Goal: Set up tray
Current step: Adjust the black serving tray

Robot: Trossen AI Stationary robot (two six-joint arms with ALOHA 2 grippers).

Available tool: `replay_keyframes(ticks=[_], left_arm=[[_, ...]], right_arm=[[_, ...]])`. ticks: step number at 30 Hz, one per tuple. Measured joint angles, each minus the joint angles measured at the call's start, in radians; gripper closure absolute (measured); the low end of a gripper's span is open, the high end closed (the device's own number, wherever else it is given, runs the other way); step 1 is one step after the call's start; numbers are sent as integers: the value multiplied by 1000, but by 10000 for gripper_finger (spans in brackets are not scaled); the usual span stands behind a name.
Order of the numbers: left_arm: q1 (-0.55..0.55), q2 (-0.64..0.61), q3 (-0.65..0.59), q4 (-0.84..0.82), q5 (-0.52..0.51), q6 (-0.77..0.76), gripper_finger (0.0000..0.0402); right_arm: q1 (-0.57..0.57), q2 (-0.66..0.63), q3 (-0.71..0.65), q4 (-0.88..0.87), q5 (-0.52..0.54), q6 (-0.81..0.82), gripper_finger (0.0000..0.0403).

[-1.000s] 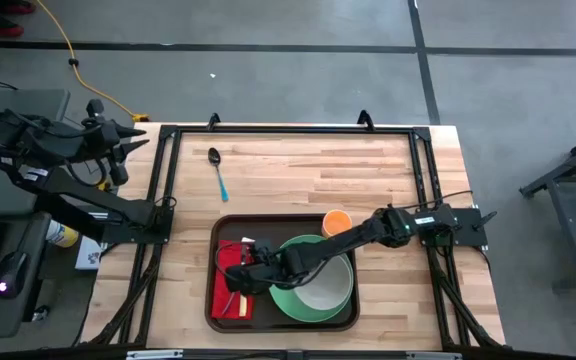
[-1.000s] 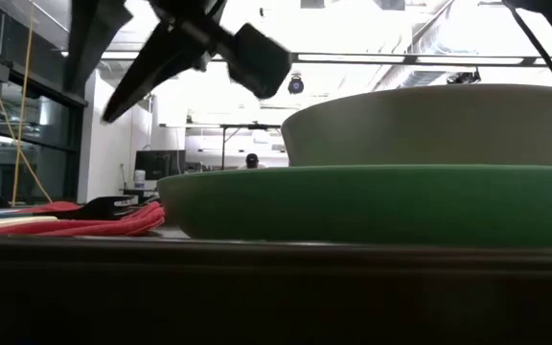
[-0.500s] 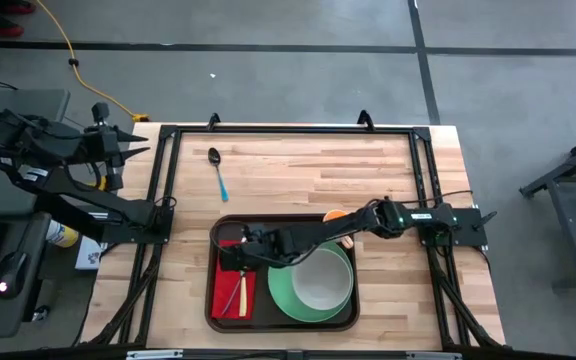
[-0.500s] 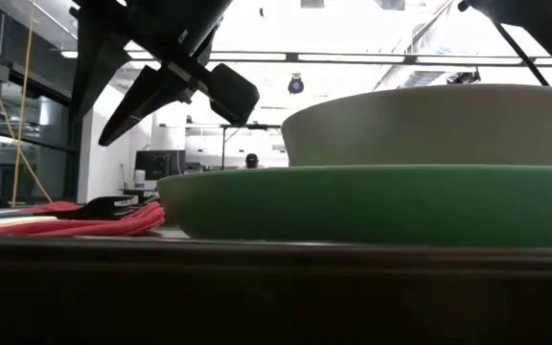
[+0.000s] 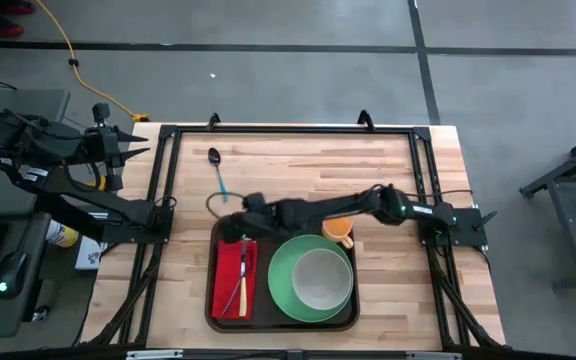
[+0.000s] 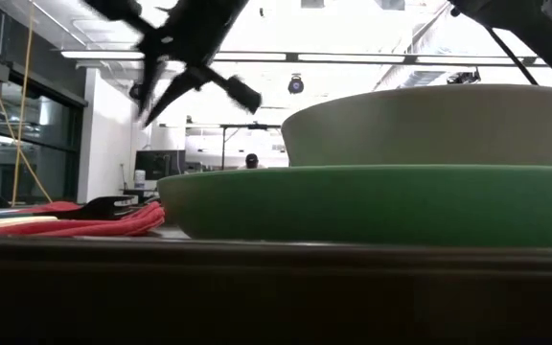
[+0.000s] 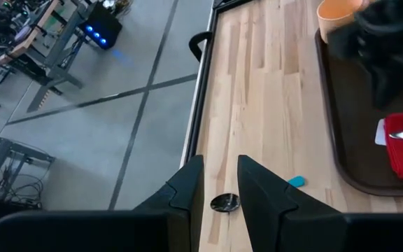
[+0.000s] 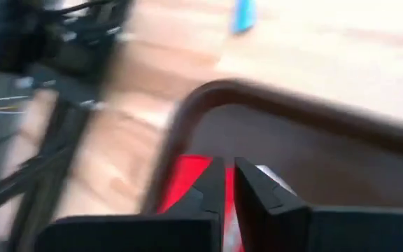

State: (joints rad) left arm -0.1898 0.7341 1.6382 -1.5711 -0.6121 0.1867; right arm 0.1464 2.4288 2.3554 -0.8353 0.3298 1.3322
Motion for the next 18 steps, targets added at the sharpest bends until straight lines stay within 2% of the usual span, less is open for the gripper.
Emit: replay_keyframes(ticks=[4,8,11,15,18], left_arm=[[0,0,0,0,6,0,286],[0,0,0,0,21,0,286],[0,0,0,0,21,0,286],[0,0,0,0,21,0,286],[0,0,0,0,21,0,286]], right_arm=[[-28,-80,2,-334,3,50,398],[-38,-148,0,-726,-53,158,401],[-17,-236,-52,-725,-53,165,402],[28,-367,-178,-734,4,278,403],[54,-481,-336,-735,-56,368,403]])
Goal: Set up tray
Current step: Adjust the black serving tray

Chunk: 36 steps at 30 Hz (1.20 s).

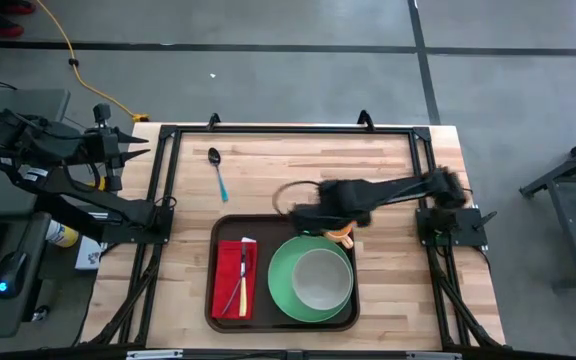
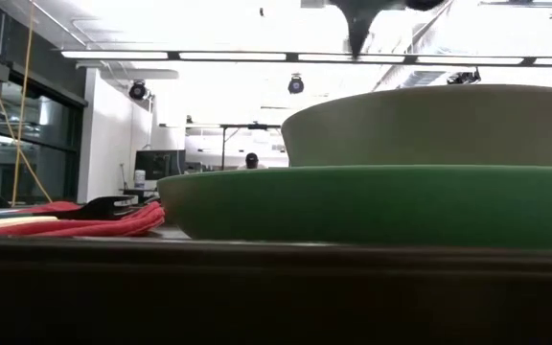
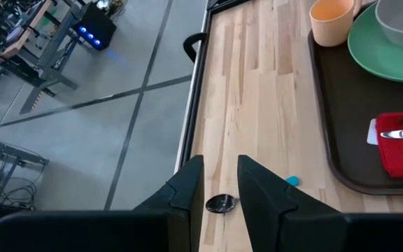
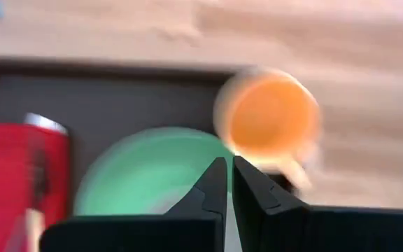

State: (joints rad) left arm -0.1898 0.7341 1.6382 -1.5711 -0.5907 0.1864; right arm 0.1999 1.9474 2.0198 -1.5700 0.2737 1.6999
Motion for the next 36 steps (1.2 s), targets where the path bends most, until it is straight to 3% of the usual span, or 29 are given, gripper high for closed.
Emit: replay_keyframes(ticks=[7,11,15,24,36], left_arm=[[0,0,0,0,6,0,286],[0,0,0,0,11,0,286],[0,0,0,0,13,0,286],[0,0,0,0,11,-8,286],[0,0,0,0,5,-8,286]], right_arm=[[168,-185,-354,-3,-318,251,402],[315,-202,-415,38,-496,357,402],[414,-184,-433,213,-559,418,402],[481,-21,-433,521,-536,405,402],[483,97,-433,631,-337,292,403]])
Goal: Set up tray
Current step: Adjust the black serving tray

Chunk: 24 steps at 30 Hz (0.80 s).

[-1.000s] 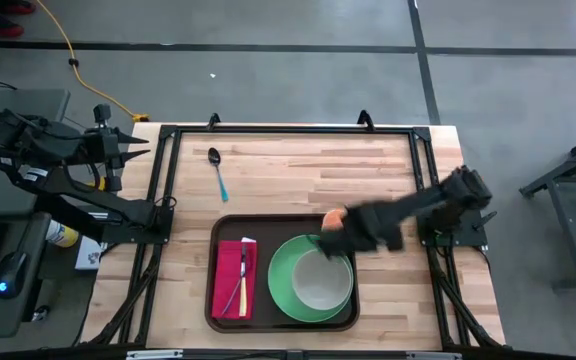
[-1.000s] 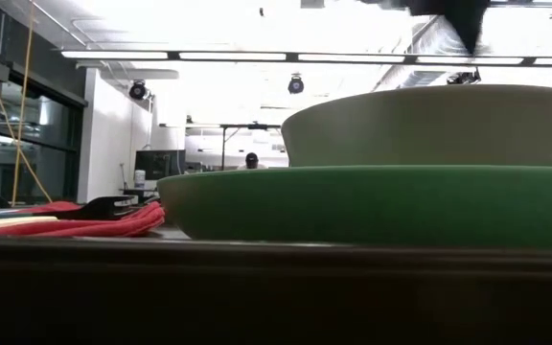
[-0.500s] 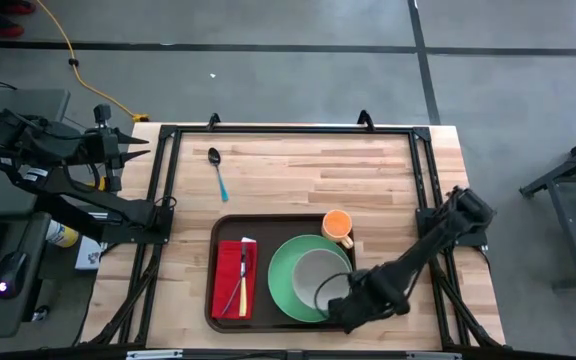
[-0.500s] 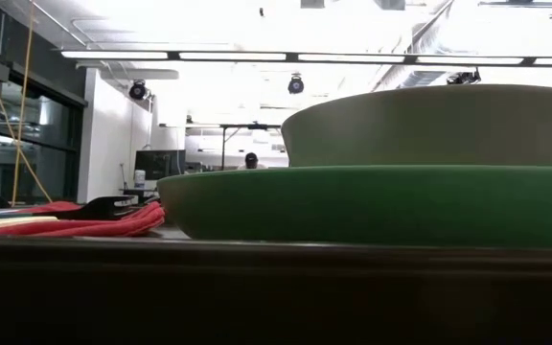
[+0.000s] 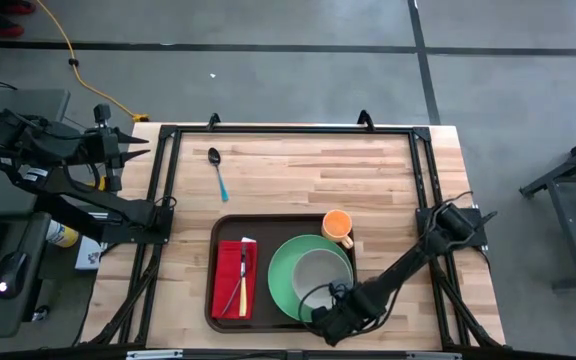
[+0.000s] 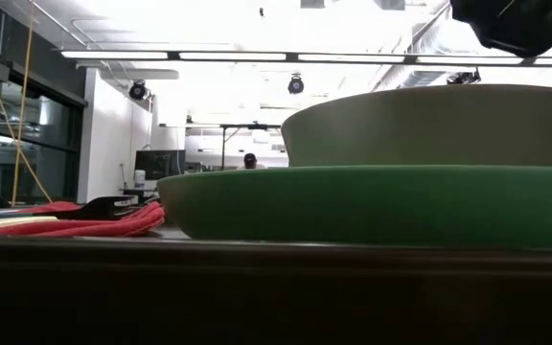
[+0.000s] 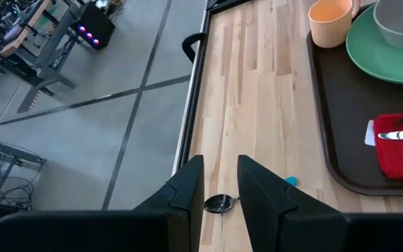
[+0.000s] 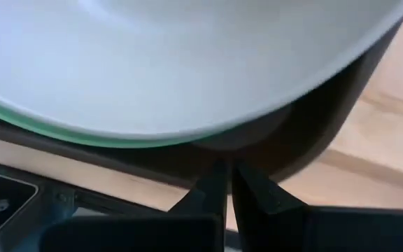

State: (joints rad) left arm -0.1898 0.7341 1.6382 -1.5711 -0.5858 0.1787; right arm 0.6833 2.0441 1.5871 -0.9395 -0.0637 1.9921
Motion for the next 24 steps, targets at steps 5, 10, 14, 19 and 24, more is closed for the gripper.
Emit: replay_keyframes(ticks=[5,10,14,19,24], left_arm=[[0,0,0,0,0,0,286],[0,0,0,0,-1,0,286],[0,0,0,0,-1,0,286],[0,0,0,0,-1,0,286],[0,0,0,0,-1,0,286]], right_arm=[[12,0,0,-1,60,-69,403],[43,0,0,20,123,-130,403],[65,0,0,19,139,-174,403],[82,0,0,24,188,-221,403],[83,0,0,27,206,-276,403]])
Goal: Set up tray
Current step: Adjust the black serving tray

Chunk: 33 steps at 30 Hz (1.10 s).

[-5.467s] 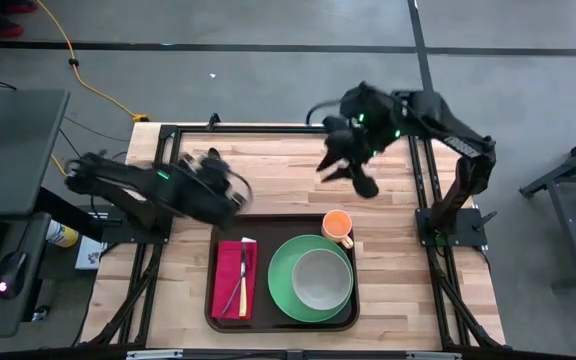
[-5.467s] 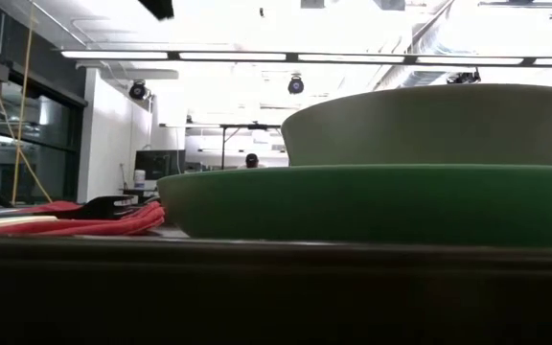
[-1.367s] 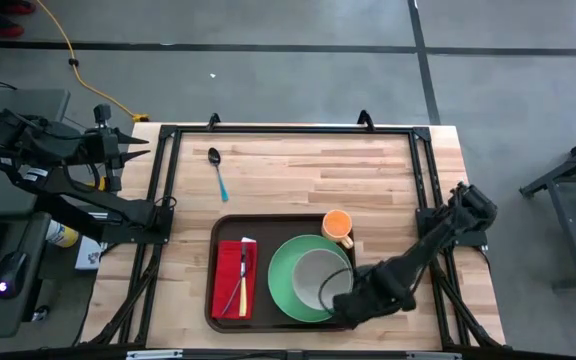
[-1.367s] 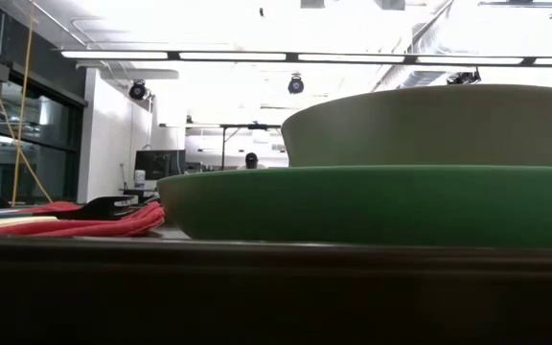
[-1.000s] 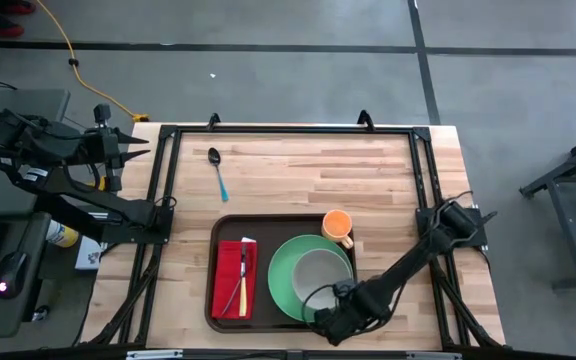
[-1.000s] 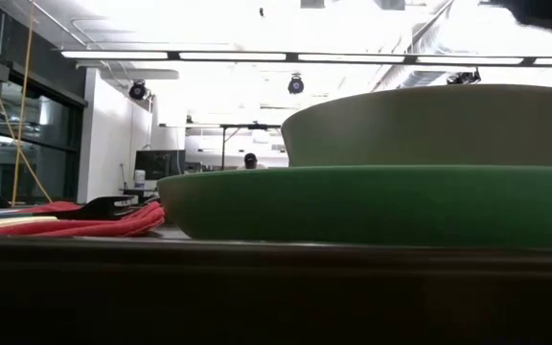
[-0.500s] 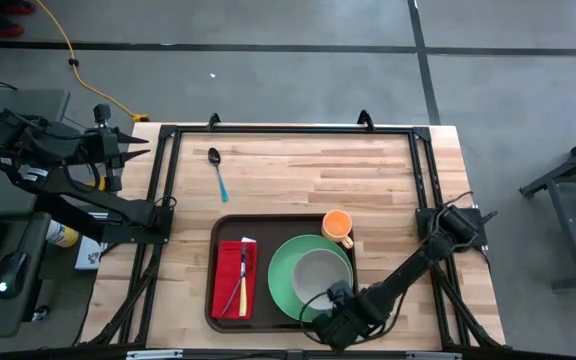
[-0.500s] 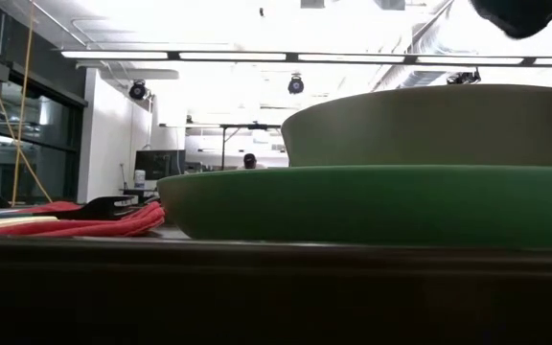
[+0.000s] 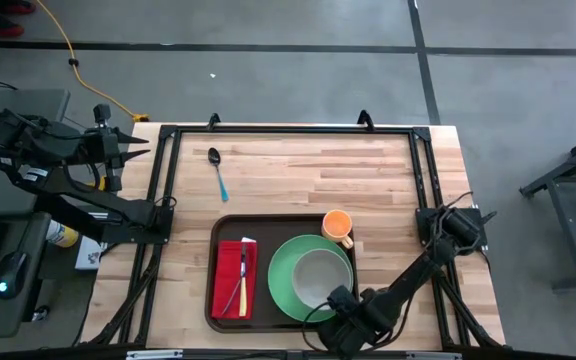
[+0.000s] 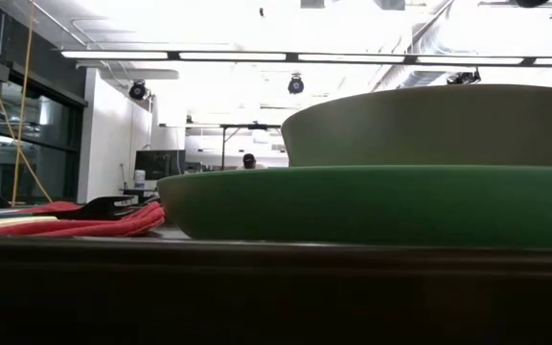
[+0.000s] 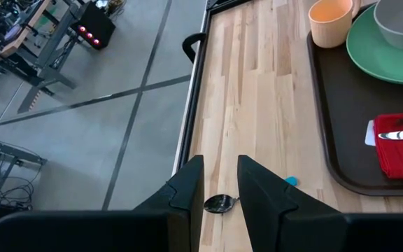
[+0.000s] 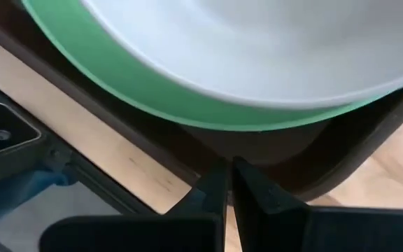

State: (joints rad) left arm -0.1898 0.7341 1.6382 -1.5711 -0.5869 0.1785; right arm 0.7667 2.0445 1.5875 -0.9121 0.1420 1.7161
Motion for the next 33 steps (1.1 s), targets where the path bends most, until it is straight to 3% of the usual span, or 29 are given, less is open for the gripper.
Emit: replay_keyframes(ticks=[5,11,15,33], left_arm=[[0,0,0,0,0,0,286],[0,0,0,0,0,0,286],[0,0,0,0,0,0,286],[0,0,0,0,0,-1,286]], right_arm=[[0,5,-6,-27,-17,-20,403],[0,10,-123,164,-58,-8,403],[-1,10,-164,197,-65,23,403],[65,7,-175,186,-159,185,403]])
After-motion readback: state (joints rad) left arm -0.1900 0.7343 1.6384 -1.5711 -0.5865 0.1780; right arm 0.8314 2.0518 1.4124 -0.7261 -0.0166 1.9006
